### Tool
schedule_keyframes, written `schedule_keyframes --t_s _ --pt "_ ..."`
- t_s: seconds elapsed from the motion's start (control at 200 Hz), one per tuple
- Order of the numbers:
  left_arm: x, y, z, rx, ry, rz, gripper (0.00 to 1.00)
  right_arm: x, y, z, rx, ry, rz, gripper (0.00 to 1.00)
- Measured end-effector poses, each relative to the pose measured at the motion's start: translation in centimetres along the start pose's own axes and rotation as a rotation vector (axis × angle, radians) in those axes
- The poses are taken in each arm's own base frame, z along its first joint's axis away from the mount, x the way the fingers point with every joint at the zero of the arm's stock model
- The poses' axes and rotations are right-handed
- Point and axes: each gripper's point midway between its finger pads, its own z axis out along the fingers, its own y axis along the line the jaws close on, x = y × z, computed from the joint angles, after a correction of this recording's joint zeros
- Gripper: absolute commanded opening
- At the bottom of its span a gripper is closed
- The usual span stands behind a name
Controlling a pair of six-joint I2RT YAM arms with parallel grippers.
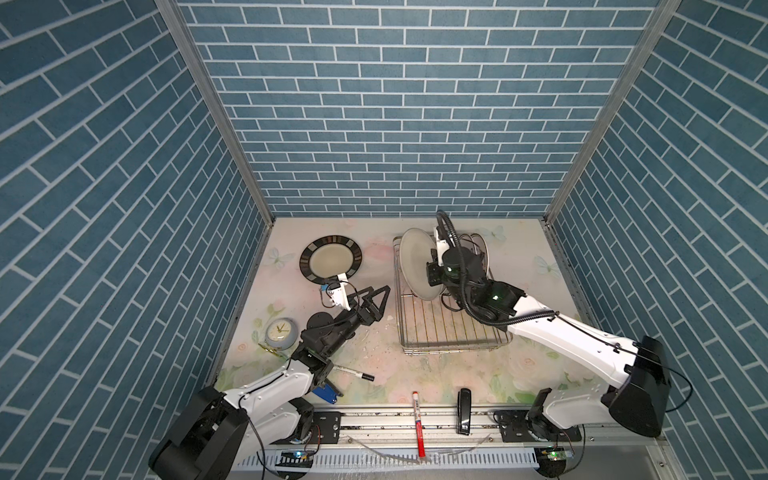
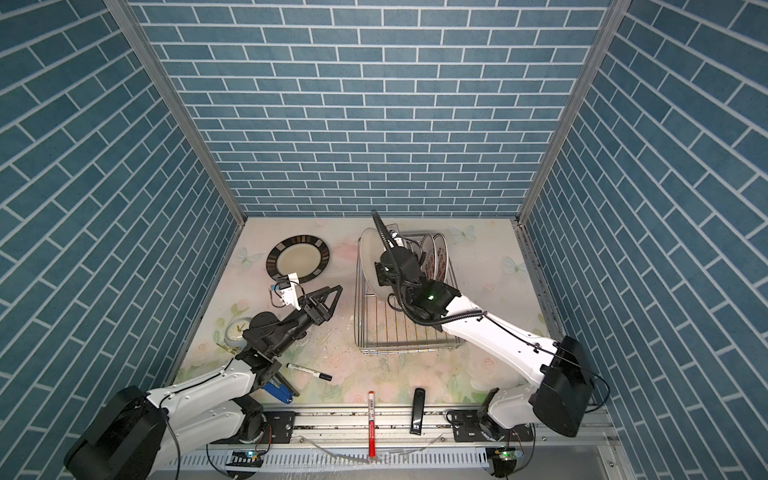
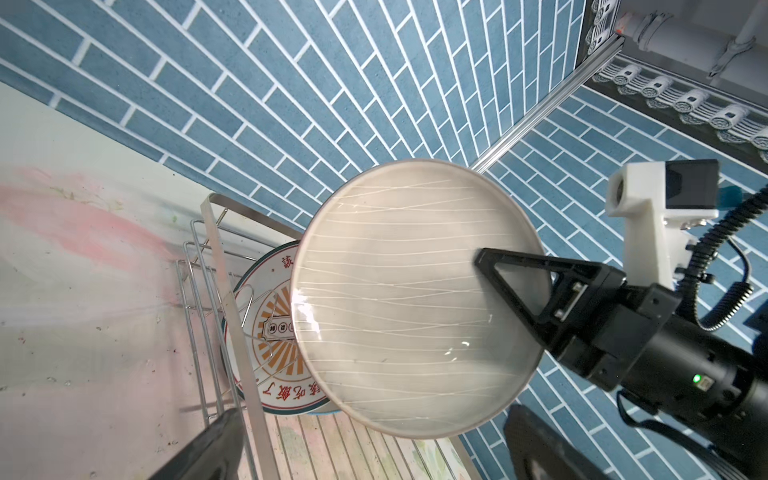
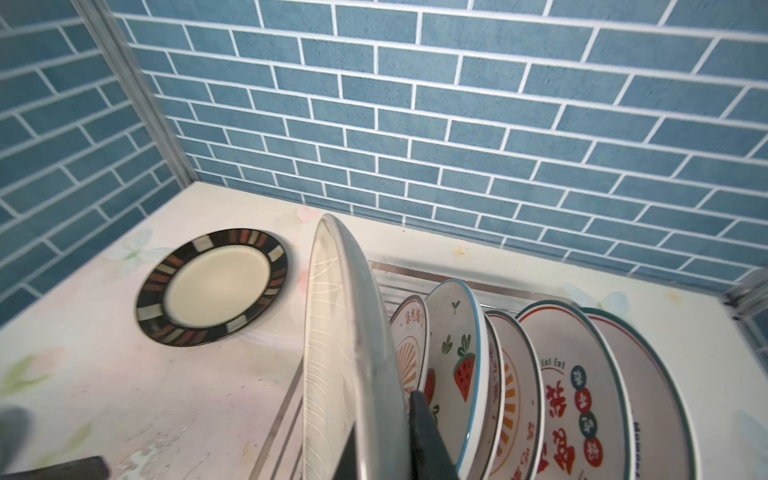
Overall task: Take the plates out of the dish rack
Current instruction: 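Lift the large white plate up out of the rack with the right gripper, then carry the large white plate away from the rack toward the table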
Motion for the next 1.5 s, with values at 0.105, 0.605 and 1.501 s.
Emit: schedule_keyframes --t_s 0.105,0.605,1.501 --pt "0.5 -0.5 0.3 0.037 0.009 0.007 1.00 0.2 -1.8 -0.4 -0.070 0.012 0.106 0.00" --pt "0.4 -3.7 2.0 0.147 0.046 0.000 1.00 3.7 -3.2 -4.8 -0.357 -0.003 0.462 0.00" --pt "4.8 -6.4 4.6 0.217 0.200 -0.060 0.31 3.5 -3.1 -6.6 -0.540 -0.089 0.626 0.00"
